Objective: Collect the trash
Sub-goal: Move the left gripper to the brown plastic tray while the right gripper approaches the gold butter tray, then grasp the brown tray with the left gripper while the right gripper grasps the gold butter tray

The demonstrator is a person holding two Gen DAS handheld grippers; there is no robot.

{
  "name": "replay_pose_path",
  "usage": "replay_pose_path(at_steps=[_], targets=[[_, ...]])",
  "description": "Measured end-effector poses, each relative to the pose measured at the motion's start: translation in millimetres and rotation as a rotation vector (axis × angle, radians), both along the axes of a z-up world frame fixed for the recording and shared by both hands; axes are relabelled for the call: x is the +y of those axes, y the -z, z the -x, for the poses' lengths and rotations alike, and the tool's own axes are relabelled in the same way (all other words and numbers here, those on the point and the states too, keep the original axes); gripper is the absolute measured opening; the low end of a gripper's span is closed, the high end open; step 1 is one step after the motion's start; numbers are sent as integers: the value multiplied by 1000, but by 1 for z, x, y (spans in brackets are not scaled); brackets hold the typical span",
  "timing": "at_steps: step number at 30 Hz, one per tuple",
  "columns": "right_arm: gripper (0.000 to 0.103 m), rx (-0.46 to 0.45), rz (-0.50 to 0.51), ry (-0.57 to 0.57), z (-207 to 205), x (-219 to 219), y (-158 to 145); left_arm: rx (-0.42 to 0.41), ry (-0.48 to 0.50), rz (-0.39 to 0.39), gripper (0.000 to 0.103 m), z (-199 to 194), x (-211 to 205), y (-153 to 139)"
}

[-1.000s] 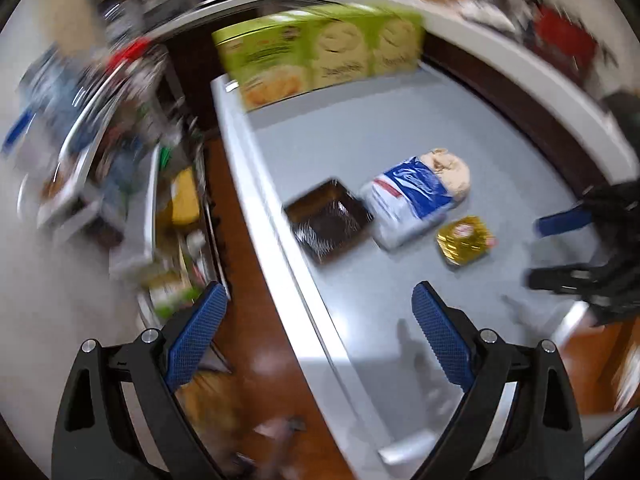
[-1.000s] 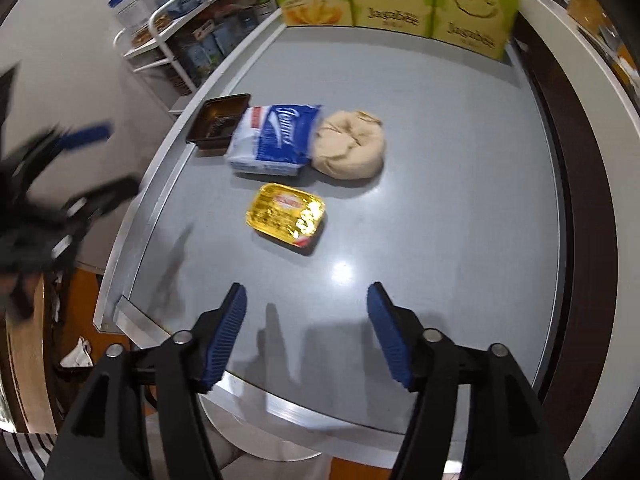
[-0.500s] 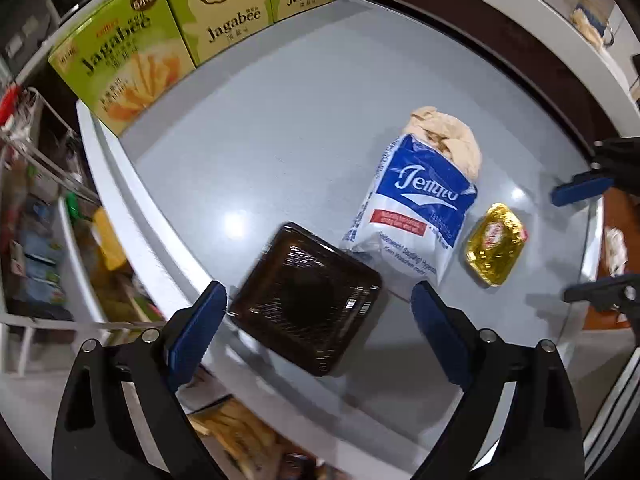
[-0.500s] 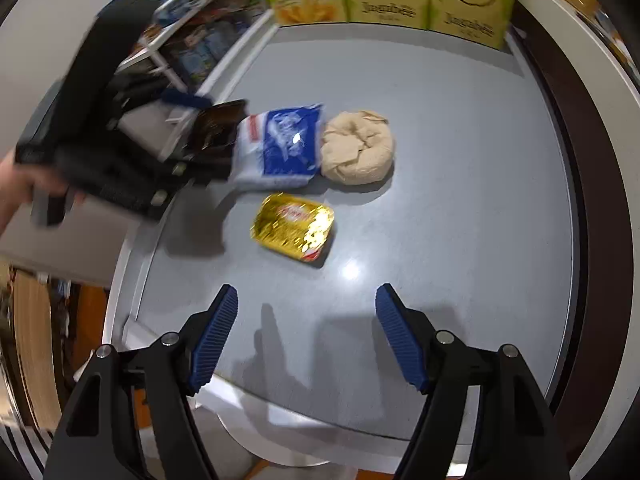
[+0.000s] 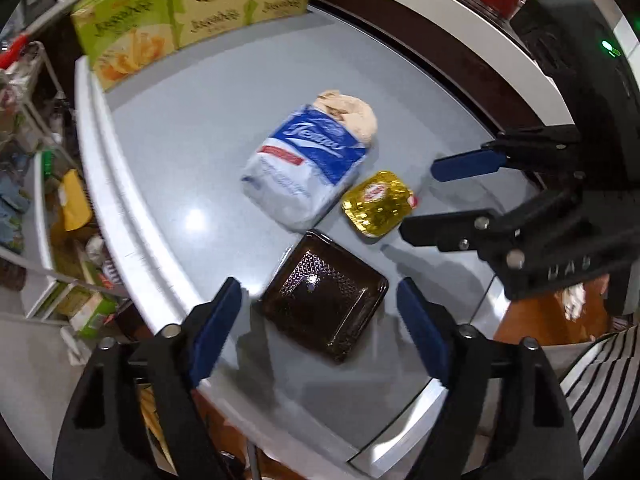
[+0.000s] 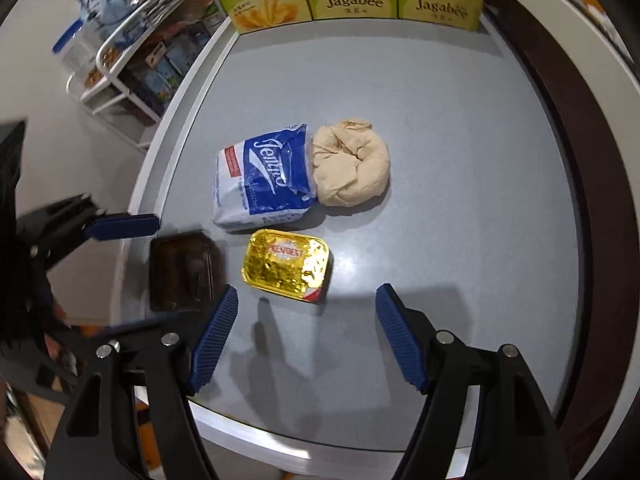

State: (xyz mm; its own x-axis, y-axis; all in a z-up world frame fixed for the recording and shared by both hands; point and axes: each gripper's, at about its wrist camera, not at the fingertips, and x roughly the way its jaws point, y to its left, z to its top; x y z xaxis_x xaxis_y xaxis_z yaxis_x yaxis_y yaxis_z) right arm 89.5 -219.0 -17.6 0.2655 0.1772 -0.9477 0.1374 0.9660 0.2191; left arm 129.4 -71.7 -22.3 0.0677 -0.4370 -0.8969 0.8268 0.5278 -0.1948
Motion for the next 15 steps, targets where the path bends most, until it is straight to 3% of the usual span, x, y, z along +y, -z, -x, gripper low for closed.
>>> replay_pose_path(at_steps=[8,11,15], targets=[[67,1,7,39,-19,19,8,-4,-81,5,83,5,21,-1],[50,8,47,22,-27,24,13,-31,-77,-3,83,9,20,-4],[49,10,44,21,-22,10,13,-35,-78,-3,83,8,13,-2]])
